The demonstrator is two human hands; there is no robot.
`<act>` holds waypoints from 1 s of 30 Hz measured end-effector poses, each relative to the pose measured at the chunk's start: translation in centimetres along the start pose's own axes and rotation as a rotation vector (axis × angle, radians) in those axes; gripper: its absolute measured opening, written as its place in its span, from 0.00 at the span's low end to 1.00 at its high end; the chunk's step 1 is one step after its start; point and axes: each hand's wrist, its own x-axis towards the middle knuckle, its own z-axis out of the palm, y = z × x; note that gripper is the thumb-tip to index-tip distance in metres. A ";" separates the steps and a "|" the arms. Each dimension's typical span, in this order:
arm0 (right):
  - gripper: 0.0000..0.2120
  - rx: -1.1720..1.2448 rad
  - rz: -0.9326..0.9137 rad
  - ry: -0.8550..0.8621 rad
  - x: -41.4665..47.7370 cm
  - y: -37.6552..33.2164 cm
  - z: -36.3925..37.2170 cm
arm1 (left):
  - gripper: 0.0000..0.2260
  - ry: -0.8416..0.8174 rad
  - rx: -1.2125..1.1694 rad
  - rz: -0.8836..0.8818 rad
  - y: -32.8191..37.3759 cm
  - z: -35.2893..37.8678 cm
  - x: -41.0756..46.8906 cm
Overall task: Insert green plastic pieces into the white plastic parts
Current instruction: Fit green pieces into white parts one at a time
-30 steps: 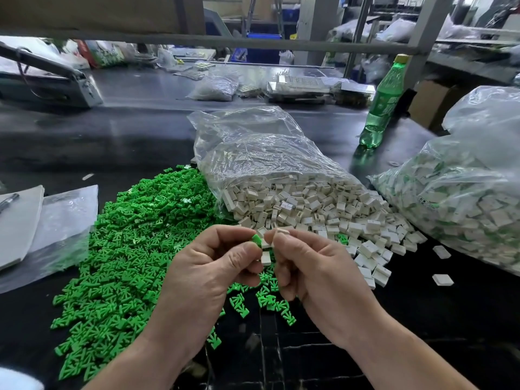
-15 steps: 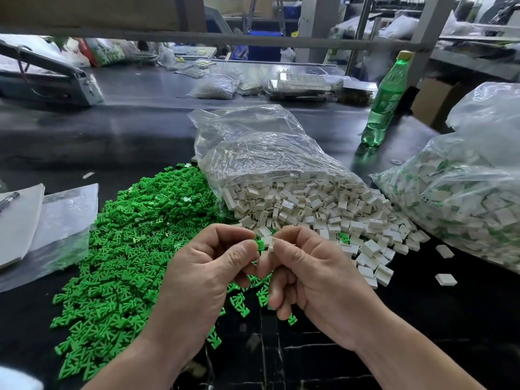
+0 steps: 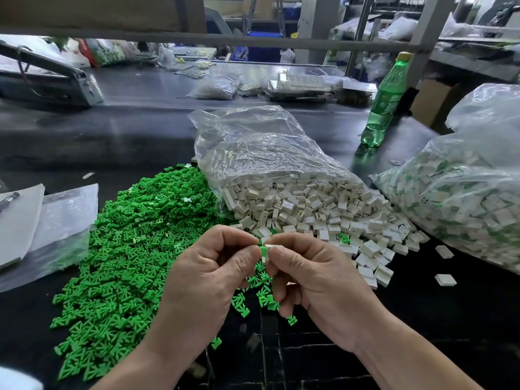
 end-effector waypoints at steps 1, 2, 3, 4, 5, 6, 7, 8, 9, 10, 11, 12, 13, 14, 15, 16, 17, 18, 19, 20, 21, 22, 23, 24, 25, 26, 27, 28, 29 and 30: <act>0.10 0.002 -0.005 0.009 -0.1 0.0 0.1 | 0.03 0.005 0.011 0.005 0.0 0.0 0.0; 0.10 0.003 -0.015 0.012 -0.1 0.0 0.2 | 0.03 0.008 0.016 0.007 0.0 0.1 0.0; 0.10 -0.003 -0.026 0.014 -0.2 0.0 0.4 | 0.03 0.005 0.016 0.007 0.0 0.1 -0.1; 0.10 -0.018 -0.035 0.017 -0.3 0.0 0.6 | 0.03 -0.004 0.011 0.004 0.0 0.2 -0.1; 0.10 -0.044 -0.039 0.020 -0.3 -0.1 0.8 | 0.03 -0.015 -0.006 -0.003 0.0 0.1 -0.1; 0.10 -0.075 -0.040 0.020 -0.4 0.0 0.9 | 0.03 -0.029 -0.041 -0.017 0.0 0.0 -0.1; 0.11 -0.102 -0.038 0.017 -0.4 0.0 0.9 | 0.04 -0.048 -0.095 -0.039 0.0 -0.1 0.0; 0.11 -0.116 -0.035 0.008 -0.5 0.0 1.0 | 0.05 -0.073 -0.168 -0.076 -0.1 -0.2 0.1; 0.11 -0.112 -0.033 -0.004 -0.5 -0.1 1.0 | 0.07 -0.105 -0.251 -0.128 -0.1 -0.3 0.2; 0.10 -0.099 -0.032 -0.020 -0.6 -0.2 1.0 | 0.08 -0.145 -0.334 -0.184 -0.1 -0.2 0.3; 0.10 -0.083 -0.031 -0.039 -0.6 -0.3 1.1 | 0.09 -0.189 -0.407 -0.234 -0.1 -0.2 0.4; 0.10 -0.068 -0.028 -0.062 -0.7 -0.4 1.0 | 0.12 -0.232 -0.468 -0.276 -0.1 -0.2 0.4; 0.11 -0.052 -0.019 -0.093 -0.7 -0.5 0.9 | 0.14 -0.271 -0.520 -0.311 -0.2 -0.2 0.5; 0.13 -0.036 -0.005 -0.126 -0.7 -0.7 0.8 | 0.15 -0.305 -0.564 -0.336 -0.2 -0.2 0.5; 0.15 -0.028 0.014 -0.150 -0.7 -0.8 0.6 | 0.16 -0.332 -0.597 -0.351 -0.2 -0.3 0.4; 0.17 -0.033 0.029 -0.157 -0.7 -0.9 0.5 | 0.16 -0.351 -0.616 -0.362 -0.2 -0.3 0.4; 0.19 -0.049 0.041 -0.149 -0.7 -0.9 0.4 | 0.15 -0.363 -0.626 -0.376 -0.2 -0.3 0.4; 0.19 -0.077 0.045 -0.132 -0.8 -0.9 0.4 | 0.13 -0.369 -0.634 -0.393 -0.2 -0.4 0.4; 0.16 -0.107 0.040 -0.114 -0.8 -0.9 0.4 | 0.13 -0.374 -0.645 -0.411 -0.2 -0.4 0.5; 0.13 -0.133 0.030 -0.104 -0.9 -0.8 0.5 | 0.13 -0.383 -0.664 -0.424 -0.3 -0.5 0.5; 0.11 -0.145 0.020 -0.102 -1.0 -0.8 0.6 | 0.15 -0.393 -0.688 -0.426 -0.3 -0.5 0.4; 0.11 -0.135 0.009 -0.106 -1.1 -0.9 0.8 | 0.17 -0.399 -0.712 -0.418 -0.4 -0.4 0.4; 0.13 -0.105 0.005 -0.107 -1.2 -0.9 0.9 | 0.19 -0.395 -0.727 -0.403 -0.5 -0.4 0.4; 0.17 -0.064 0.007 -0.106 -1.2 -1.0 1.1 | 0.20 -0.383 -0.729 -0.388 -0.6 -0.3 0.3; 0.20 -0.022 0.013 -0.105 -1.2 -1.0 1.2 | 0.20 -0.369 -0.721 -0.373 -0.7 -0.2 0.3; 0.22 0.010 0.011 -0.108 -1.3 -0.9 1.3 | 0.21 -0.356 -0.712 -0.359 -0.7 0.0 0.3; 0.23 0.026 0.003 -0.110 -1.3 -0.9 1.5 | 0.21 -0.345 -0.702 -0.345 -0.8 0.1 0.2; 0.23 0.023 -0.007 -0.105 -1.3 -0.9 1.6 | 0.20 -0.335 -0.687 -0.329 -0.9 0.2 0.1; 0.23 0.006 -0.012 -0.096 -1.3 -0.8 1.7 | 0.19 -0.320 -0.660 -0.315 -0.9 0.3 0.1; 0.22 -0.019 -0.015 -0.081 -1.2 -0.8 1.7 | 0.17 -0.301 -0.617 -0.304 -1.0 0.4 0.1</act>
